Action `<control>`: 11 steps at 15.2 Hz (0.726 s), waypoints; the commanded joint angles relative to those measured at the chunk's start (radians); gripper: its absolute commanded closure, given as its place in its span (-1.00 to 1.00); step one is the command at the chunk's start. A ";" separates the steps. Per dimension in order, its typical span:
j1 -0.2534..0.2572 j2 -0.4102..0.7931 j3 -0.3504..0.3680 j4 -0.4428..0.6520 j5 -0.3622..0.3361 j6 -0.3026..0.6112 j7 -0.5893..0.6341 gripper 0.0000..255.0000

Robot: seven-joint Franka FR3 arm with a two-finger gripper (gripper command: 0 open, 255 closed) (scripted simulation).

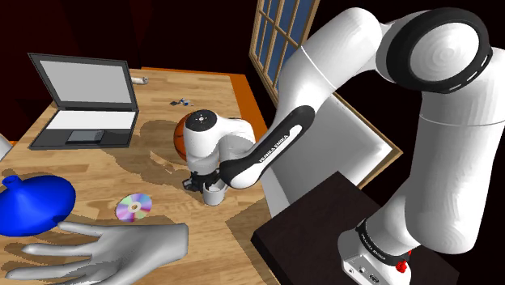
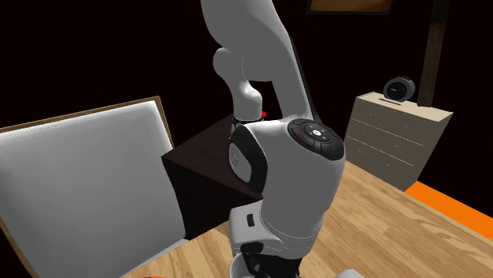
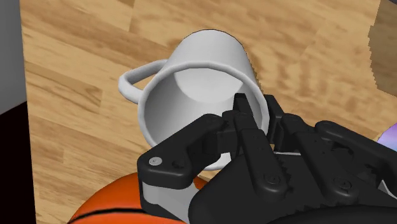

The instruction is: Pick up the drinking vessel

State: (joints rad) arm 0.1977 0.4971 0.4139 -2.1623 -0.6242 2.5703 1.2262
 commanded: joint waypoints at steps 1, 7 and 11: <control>-0.011 -0.026 0.016 -0.009 0.021 -0.015 -0.015 1.00; -0.044 -0.097 0.061 -0.021 0.087 -0.064 -0.067 1.00; -0.064 -0.143 0.088 -0.025 0.133 -0.099 -0.103 1.00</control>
State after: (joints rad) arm 0.1379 0.3650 0.4954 -2.1853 -0.5020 2.4791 1.1312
